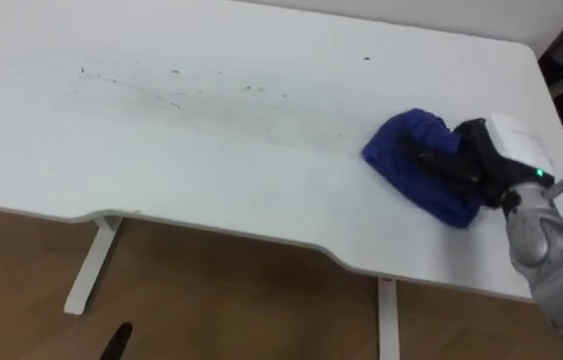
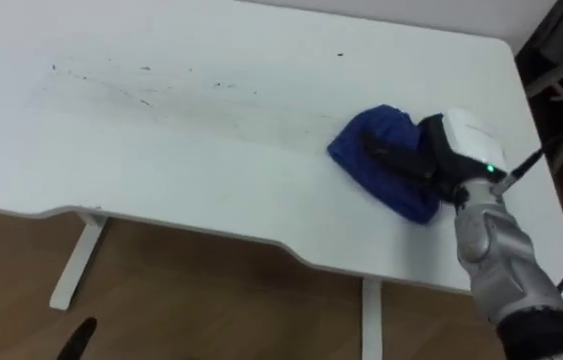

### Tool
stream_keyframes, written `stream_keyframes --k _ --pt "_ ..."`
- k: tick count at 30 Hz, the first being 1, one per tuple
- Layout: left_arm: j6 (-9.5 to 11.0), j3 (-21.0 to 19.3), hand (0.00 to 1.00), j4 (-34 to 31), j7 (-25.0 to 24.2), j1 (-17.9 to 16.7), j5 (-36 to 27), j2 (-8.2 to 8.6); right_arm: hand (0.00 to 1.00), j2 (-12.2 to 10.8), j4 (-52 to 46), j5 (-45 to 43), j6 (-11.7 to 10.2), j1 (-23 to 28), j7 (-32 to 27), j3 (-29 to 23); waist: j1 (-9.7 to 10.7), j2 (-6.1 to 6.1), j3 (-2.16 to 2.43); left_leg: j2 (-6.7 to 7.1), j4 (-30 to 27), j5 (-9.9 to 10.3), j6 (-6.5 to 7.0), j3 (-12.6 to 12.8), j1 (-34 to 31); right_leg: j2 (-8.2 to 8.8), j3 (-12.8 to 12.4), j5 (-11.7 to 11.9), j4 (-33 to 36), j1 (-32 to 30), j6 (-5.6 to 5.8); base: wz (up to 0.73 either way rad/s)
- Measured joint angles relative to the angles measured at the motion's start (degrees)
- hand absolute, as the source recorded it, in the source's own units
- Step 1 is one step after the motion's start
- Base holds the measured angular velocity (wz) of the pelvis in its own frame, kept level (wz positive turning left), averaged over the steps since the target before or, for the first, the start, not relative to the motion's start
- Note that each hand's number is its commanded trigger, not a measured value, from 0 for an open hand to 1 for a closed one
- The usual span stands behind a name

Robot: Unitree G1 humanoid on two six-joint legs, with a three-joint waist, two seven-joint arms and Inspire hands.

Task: Wipe table

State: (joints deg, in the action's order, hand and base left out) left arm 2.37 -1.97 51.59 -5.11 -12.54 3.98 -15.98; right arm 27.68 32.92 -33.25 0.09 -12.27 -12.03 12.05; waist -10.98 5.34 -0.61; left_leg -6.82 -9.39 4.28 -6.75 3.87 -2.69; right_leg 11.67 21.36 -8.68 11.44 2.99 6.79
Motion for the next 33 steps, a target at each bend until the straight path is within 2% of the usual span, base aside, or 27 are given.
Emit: stream_keyframes --k 6,10,13,19,24,28,30,33 --pt "0.21 -0.35 0.0 -1.23 0.34 -0.62 0.03 0.83 0.0 -0.36 -4.05 0.04 -1.51 3.91 1.01 -4.61 2.77 -1.09 0.12 0.03 0.26 0.04 0.0 0.45 1.05 0.0 -0.91 -0.02 0.22 0.38 0.04 -0.04" --pt "0.69 -1.49 0.0 -1.96 0.6 -0.68 0.11 1.28 0.0 -0.39 -6.41 0.11 -2.11 5.84 1.47 -6.41 3.15 -1.05 0.11 0.01 1.13 0.09 0.02 1.66 2.98 0.06 -2.2 -0.04 0.2 1.17 0.09 -0.16" --pt "0.95 -2.49 0.0 -2.21 0.68 -0.54 0.02 1.73 0.0 -0.49 -8.12 0.61 -2.87 6.2 2.29 -7.7 4.93 -1.13 0.03 0.01 1.14 0.21 0.09 1.74 3.46 0.12 -2.32 -0.03 0.2 1.66 0.1 -0.02" --pt "2.01 -2.57 0.0 -2.2 0.69 -0.12 0.11 2.28 0.0 -0.49 -13.98 8.7 -4.86 8.26 3.51 -11.12 6.63 -0.94 -0.17 0.03 1.14 0.55 0.08 2.37 4.06 0.13 -3.05 -0.15 0.1 1.8 0.27 -0.05" --pt "3.21 -5.8 0.0 -2.22 0.98 -0.78 0.4 2.31 0.0 -0.44 -16.26 16.98 -8.03 8.52 3.3 -20.51 7.82 -0.56 0.0 0.05 1.11 0.89 0.04 2.65 4.59 0.12 -3.22 -0.18 -0.07 2.17 0.34 -0.02" --pt "4.11 -7.42 0.0 -2.22 1.02 -3.16 0.26 2.31 0.0 -0.21 -16.27 18.32 -8.33 8.84 1.2 -25.5 8.39 -0.46 -0.02 -0.03 1.11 1.49 0.07 3.91 5.64 0.13 -4.38 -0.31 0.03 2.49 0.54 -0.15" --pt "4.1 -8.25 0.0 -2.15 1.02 -4.95 0.09 2.32 0.0 -0.22 -16.04 18.72 -8.61 10.27 -0.8 -27.22 9.65 -0.27 0.01 -0.07 1.11 1.77 0.0 3.94 6.42 0.12 -4.38 -0.43 0.03 3.19 0.72 0.0" --pt "4.09 -9.47 0.0 -1.76 1.07 -5.79 0.1 2.48 0.0 0.18 -14.17 18.84 -8.9 11.28 -3.01 -29.64 11.06 0.0 -0.03 -0.08 1.08 1.85 0.0 4.07 6.47 0.14 -4.49 -0.45 0.14 3.08 0.75 -0.01"
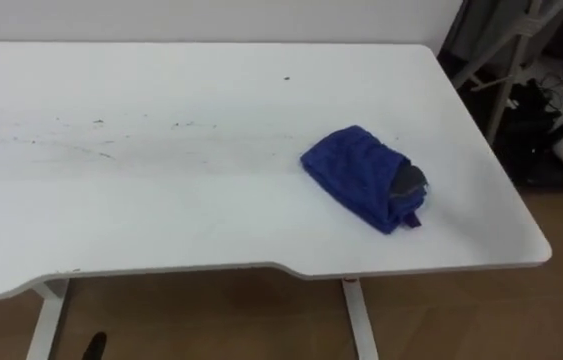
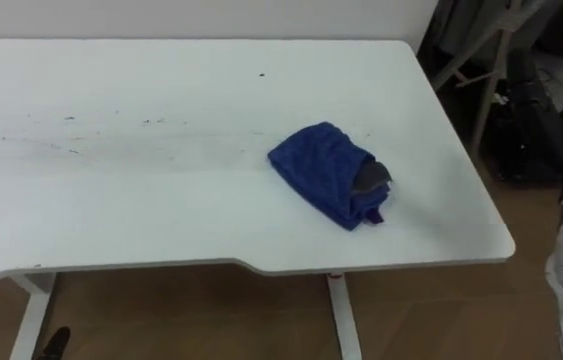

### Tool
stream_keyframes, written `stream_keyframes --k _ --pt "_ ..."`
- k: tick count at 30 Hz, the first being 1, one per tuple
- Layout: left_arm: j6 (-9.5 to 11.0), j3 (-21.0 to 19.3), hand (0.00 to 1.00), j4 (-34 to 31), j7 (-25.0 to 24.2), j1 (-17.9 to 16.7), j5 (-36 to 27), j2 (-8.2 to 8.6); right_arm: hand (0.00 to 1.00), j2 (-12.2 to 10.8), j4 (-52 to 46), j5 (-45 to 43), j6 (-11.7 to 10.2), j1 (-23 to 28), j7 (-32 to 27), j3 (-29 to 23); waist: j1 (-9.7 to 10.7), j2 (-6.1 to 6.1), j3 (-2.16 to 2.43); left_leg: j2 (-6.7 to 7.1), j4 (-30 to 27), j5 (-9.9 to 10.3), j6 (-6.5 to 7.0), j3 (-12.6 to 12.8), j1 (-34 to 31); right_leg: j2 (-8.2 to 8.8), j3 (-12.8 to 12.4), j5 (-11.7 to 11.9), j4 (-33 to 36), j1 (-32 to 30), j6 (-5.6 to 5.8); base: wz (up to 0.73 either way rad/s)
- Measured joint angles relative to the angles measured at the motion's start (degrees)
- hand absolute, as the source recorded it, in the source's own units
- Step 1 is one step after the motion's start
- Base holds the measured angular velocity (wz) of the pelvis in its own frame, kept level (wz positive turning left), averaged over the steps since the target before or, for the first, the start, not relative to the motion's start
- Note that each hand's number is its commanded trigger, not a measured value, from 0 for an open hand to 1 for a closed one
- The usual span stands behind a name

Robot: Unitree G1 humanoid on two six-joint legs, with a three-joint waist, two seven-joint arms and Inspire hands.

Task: Wipe table

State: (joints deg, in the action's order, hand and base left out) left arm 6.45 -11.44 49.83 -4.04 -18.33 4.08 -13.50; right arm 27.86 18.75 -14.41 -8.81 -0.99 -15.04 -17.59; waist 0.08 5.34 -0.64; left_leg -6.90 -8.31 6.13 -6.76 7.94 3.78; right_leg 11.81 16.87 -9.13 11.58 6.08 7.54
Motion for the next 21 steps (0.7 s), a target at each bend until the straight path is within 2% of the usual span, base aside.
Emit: stream_keyframes --k 3,5,6,9,14,16,17,18,20,21 --pt "-0.22 -2.43 0.0 0.54 0.17 -0.2 0.09 0.31 0.0 0.54 5.64 1.46 0.34 0.62 -2.75 -3.69 0.83 0.83 0.24 -0.01 -0.39 0.37 0.09 0.34 0.13 0.04 -0.44 -0.02 -0.01 0.02 0.01 -0.08" --pt "-0.79 -3.47 0.0 1.06 0.38 -0.6 0.09 0.33 0.0 0.54 7.28 2.93 0.74 1.72 -5.39 -5.2 0.84 0.99 0.21 -0.06 -0.4 0.76 0.1 1.36 0.86 0.04 -1.38 -0.02 0.0 0.1 0.01 -0.22" --pt "-1.24 -3.99 0.0 1.9 1.19 -0.63 0.0 0.31 0.0 0.54 9.09 3.6 0.74 2.52 -7.29 -5.79 1.18 1.16 0.4 -0.06 -0.54 1.04 0.1 1.55 1.12 0.05 -1.55 -0.05 -0.03 0.33 0.06 -0.17" --pt "-1.92 -4.3 0.0 2.3 2.65 -0.31 -0.06 0.28 0.0 0.53 14.3 8.97 0.76 5.01 -10.62 -7.56 1.7 1.54 0.32 -0.18 -1.1 1.48 0.06 1.58 0.84 0.02 -1.53 -0.11 -0.01 0.3 0.15 -0.02" --pt "-2.57 -4.56 0.0 2.3 3.64 -0.42 0.08 0.59 0.0 0.1 23.98 17.52 1.37 8.34 -13.7 -10.68 1.87 1.09 0.45 -0.17 -1.0 1.83 0.01 2.0 0.83 0.01 -1.93 -0.24 -0.18 0.13 0.34 -0.04" --pt "-3.0 -4.56 0.0 2.31 4.03 -0.63 0.38 0.43 0.0 -1.44 28.69 20.41 1.35 10.04 -13.78 -10.57 2.04 1.02 0.45 -0.17 -1.08 2.06 0.01 2.0 0.78 -0.03 -1.85 -0.25 -0.48 0.21 0.35 0.0" --pt "-3.48 -4.55 0.0 2.31 4.61 -0.67 0.59 0.53 0.0 -3.31 33.04 21.88 1.44 10.5 -13.6 -10.58 2.07 0.93 0.6 -0.16 -1.07 2.17 0.0 2.0 0.77 -0.03 -1.79 -0.24 -0.79 0.45 0.35 0.0" --pt "-3.9 -4.45 0.0 2.56 5.08 -0.82 0.6 0.67 0.0 -5.54 36.95 22.99 2.35 11.21 -13.17 -10.44 1.87 0.47 0.57 -0.16 -1.08 2.34 -0.03 2.0 0.71 -0.03 -1.75 -0.25 -0.81 0.85 0.37 0.0" --pt "-4.38 -4.12 0.0 3.37 5.29 -1.05 1.12 0.99 0.0 -8.23 42.44 23.24 3.79 13.18 -11.03 -8.04 1.79 0.28 0.74 -0.19 -1.19 2.7 -0.08 1.98 0.73 -0.03 -1.07 -0.26 -0.79 1.1 0.39 0.0" --pt "-4.88 -4.1 0.0 3.43 5.96 -1.39 2.63 1.55 0.0 -10.04 44.77 23.06 5.0 14.56 -9.43 -6.24 1.84 -0.61 1.15 -0.2 -1.18 2.85 -0.07 1.98 0.82 -0.02 -0.86 -0.25 -0.82 1.33 0.4 0.0"
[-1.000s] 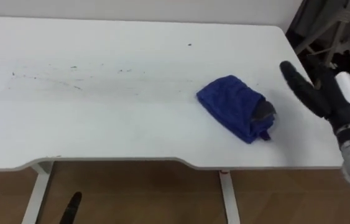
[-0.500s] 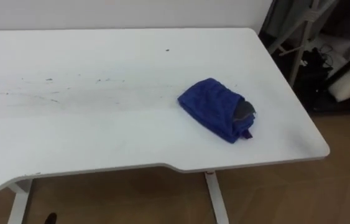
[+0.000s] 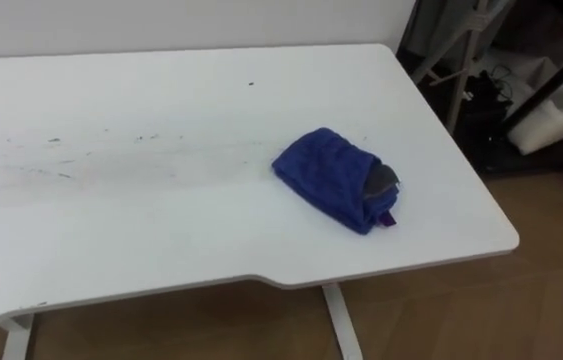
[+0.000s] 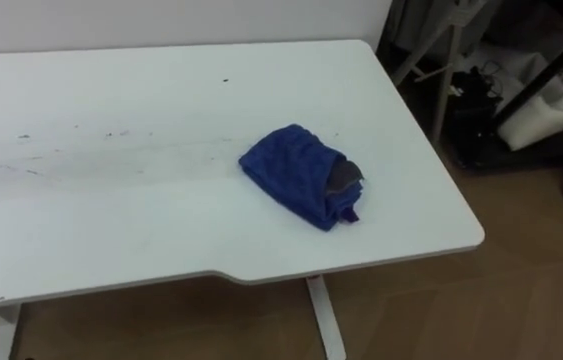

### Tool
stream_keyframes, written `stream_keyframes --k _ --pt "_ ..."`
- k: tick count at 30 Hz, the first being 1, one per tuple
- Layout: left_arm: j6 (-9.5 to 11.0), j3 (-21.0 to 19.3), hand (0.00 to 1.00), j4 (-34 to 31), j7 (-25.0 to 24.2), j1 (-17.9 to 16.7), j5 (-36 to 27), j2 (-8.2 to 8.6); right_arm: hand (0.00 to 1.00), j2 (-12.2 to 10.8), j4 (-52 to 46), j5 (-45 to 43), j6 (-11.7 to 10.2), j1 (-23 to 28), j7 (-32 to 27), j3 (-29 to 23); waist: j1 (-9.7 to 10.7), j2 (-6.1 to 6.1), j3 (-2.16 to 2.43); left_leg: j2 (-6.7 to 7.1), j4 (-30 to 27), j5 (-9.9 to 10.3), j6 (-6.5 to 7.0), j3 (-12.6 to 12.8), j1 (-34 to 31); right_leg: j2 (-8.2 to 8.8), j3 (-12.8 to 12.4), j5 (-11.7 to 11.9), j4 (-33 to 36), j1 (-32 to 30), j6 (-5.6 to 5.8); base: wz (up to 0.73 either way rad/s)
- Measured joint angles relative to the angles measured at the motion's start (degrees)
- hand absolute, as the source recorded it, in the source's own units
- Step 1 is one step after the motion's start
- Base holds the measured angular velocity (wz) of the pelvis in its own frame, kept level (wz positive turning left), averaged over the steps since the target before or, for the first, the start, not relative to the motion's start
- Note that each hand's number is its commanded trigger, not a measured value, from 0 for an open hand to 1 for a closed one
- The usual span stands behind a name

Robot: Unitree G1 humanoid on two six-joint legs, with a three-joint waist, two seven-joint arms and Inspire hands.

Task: Wipe table

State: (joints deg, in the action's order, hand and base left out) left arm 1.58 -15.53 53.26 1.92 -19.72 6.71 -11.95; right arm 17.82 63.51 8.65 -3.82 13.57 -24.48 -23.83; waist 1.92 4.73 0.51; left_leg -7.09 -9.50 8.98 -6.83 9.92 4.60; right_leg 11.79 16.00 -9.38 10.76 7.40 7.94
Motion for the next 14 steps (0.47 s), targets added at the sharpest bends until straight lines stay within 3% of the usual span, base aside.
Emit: stream_keyframes --k 1,2,3,6,8,9,14 --pt "-0.21 0.01 0.0 0.2 0.29 -0.01 0.85 0.21 0.0 -0.9 1.17 -0.11 0.42 0.67 0.69 1.22 0.01 0.08 -0.04 -0.02 0.02 0.02 0.0 -0.01 0.03 0.01 0.13 0.0 0.0 0.04 0.0 0.0" --pt "-0.42 0.02 0.0 1.23 0.95 0.15 2.56 0.6 0.0 -2.62 2.97 -0.49 1.57 1.58 2.16 3.76 -0.26 -0.55 -0.21 -0.07 0.01 0.04 -0.02 0.0 0.03 0.01 0.45 0.0 -0.01 0.06 0.0 0.0" --pt "-0.55 0.11 0.0 2.6 1.79 0.6 4.49 1.1 0.0 -3.79 4.85 -2.37 2.84 1.61 3.99 6.33 -0.41 -1.1 -0.1 -0.07 -0.04 0.06 -0.03 0.03 0.06 0.01 0.45 0.01 0.01 0.01 0.01 -0.03" --pt "-2.06 2.52 0.0 4.76 3.45 1.23 8.22 1.86 0.0 -5.39 6.14 -9.41 4.97 0.73 7.05 13.28 -0.73 -2.76 -0.12 -0.08 -0.31 0.08 -0.02 -0.07 0.15 0.03 0.8 0.02 0.01 0.3 0.02 0.01" --pt "-2.98 3.24 0.0 5.96 4.74 1.48 10.83 2.54 0.0 -6.32 6.3 -13.8 5.65 -0.51 7.99 16.66 -1.16 -3.17 -0.27 -0.07 -0.62 0.07 -0.02 -1.0 0.33 0.02 1.64 0.01 -0.16 0.99 0.02 0.16" --pt "-3.56 5.15 0.0 6.2 5.16 1.67 11.91 2.63 0.0 -6.67 5.92 -17.15 6.48 -1.79 8.53 18.83 -1.8 -3.36 -0.36 -0.06 -0.78 0.08 -0.02 -1.31 0.36 0.02 1.83 -0.01 -0.15 1.07 0.05 0.15" --pt "-5.41 11.1 0.0 6.65 6.59 3.28 16.67 3.13 0.0 -7.08 2.43 -22.79 6.31 -7.34 10.36 27.6 -6.0 -3.55 -0.58 -0.01 -1.55 0.09 0.02 -2.19 -0.2 0.02 2.28 -0.01 -0.31 1.34 0.05 0.06"
